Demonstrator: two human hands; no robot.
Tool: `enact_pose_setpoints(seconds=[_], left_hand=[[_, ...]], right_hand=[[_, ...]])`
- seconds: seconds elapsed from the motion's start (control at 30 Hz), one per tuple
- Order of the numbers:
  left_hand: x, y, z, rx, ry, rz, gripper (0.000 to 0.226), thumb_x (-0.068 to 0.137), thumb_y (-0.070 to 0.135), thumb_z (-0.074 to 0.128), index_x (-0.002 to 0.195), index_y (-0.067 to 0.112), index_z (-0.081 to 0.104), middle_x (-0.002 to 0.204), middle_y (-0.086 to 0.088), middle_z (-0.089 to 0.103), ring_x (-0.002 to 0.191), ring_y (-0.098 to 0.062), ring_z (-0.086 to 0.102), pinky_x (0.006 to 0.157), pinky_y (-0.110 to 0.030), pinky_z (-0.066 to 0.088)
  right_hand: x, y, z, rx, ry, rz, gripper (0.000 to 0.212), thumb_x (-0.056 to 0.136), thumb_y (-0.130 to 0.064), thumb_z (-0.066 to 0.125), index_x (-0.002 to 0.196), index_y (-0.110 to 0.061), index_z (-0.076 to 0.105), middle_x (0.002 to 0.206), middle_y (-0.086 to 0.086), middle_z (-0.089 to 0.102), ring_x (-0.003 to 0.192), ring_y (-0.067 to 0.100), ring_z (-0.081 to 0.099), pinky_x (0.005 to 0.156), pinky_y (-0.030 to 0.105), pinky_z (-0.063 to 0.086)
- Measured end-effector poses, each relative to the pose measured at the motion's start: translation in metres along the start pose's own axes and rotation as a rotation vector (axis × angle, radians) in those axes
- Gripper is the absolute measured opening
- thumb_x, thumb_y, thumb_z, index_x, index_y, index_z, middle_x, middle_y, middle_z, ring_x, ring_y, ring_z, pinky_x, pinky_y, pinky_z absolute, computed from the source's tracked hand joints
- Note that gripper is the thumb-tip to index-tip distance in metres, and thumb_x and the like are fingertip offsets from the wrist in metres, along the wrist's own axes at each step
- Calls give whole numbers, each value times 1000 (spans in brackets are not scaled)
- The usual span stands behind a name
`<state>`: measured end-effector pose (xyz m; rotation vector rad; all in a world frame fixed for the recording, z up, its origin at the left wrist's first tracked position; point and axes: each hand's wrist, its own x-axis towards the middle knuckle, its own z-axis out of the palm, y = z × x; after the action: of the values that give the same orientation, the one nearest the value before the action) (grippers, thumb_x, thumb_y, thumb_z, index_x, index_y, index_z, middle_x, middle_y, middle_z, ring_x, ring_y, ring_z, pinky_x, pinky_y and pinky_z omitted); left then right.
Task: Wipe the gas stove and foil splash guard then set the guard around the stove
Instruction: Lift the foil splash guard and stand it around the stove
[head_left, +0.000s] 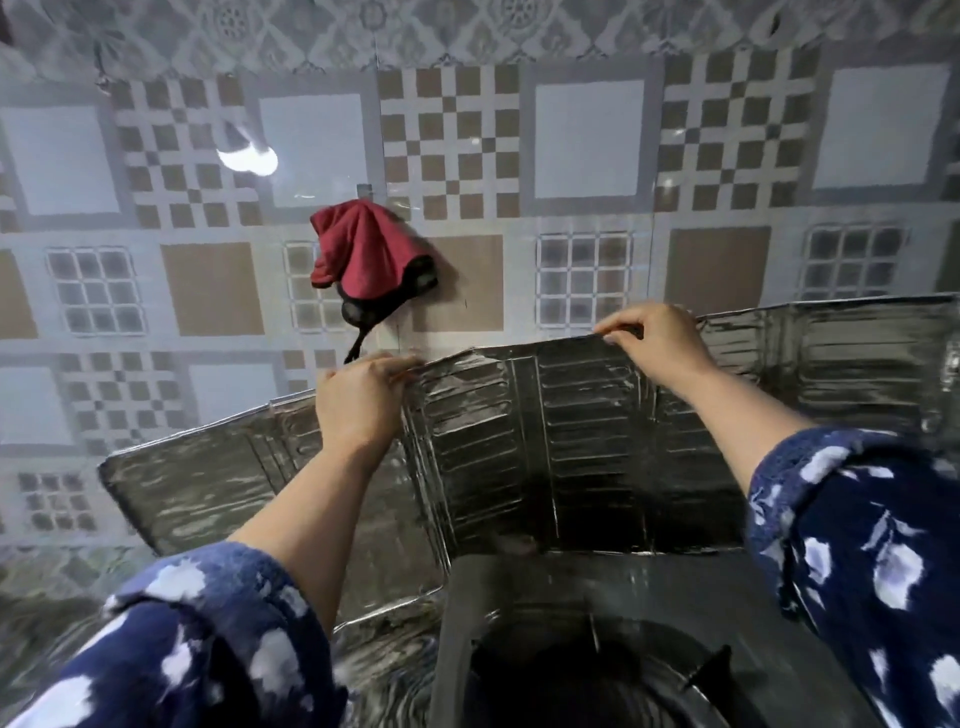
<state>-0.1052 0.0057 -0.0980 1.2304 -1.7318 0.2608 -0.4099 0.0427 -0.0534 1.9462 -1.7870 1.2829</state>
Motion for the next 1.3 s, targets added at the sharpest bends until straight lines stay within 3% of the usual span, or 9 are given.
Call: enact_pose_setpoints(seconds=[0.13,0.27,0.47,0.57,0.77,1.0,1.17,1.3], left_hand=[[-12,-4,20,44,-67,-24,27,86,17,60,105,31,72,101,5,74,94,-23,67,81,-35,48],[-22,-5,36,106,-155,-30,29,89,19,56,110,35,69,107,5,73,97,-22,66,80,-32,46],[-17,-3,44,131,-256,-58,24,92,27,55,108,38,69,107,0,73,95,-26,66,80,-33,46],[-14,-3,42,97,-319,-107,21,91,30,56,105,37,71,102,-1,74,87,-27,68,77,-33,53],[-19,3,45,91,-308,-89,21,90,35,56,106,39,70,100,-2,75,84,-26,68,77,-37,55],[-25,12,38,61,-318,-49,22,90,30,58,107,35,71,104,-1,74,96,-25,66,84,-39,52],[-22,4,25,21,-402,-38,27,92,27,55,116,31,66,111,-2,72,99,-25,66,82,-37,54],[-20,-9,4,201,-413,-12,28,95,25,48,116,35,65,114,1,70,101,-25,65,68,-31,46]], right_hand=[[-18,20,24,35,-40,73,16,87,-13,66,96,-21,76,106,3,73,106,23,63,102,40,43],[-35,33,40,2,-80,151,15,88,-17,64,96,-25,75,111,0,72,112,27,60,104,51,38],[-45,40,45,-10,-133,233,17,90,-17,63,100,-24,74,121,4,68,113,27,59,102,37,40],[-46,40,46,-45,-153,249,18,91,-20,61,102,-26,74,123,2,66,112,26,59,100,37,41],[-47,23,50,-102,-226,195,19,90,-25,61,104,-33,72,112,-3,71,106,20,62,96,38,48],[-40,-26,90,113,-280,106,24,88,-27,64,111,-31,70,110,-4,71,99,14,62,94,36,50],[-40,-47,114,85,-259,91,20,90,-37,61,107,-35,71,118,-8,68,114,19,57,106,46,37],[-41,-51,116,-8,-224,112,20,92,-40,56,105,-35,71,118,-9,68,116,20,55,103,42,32]])
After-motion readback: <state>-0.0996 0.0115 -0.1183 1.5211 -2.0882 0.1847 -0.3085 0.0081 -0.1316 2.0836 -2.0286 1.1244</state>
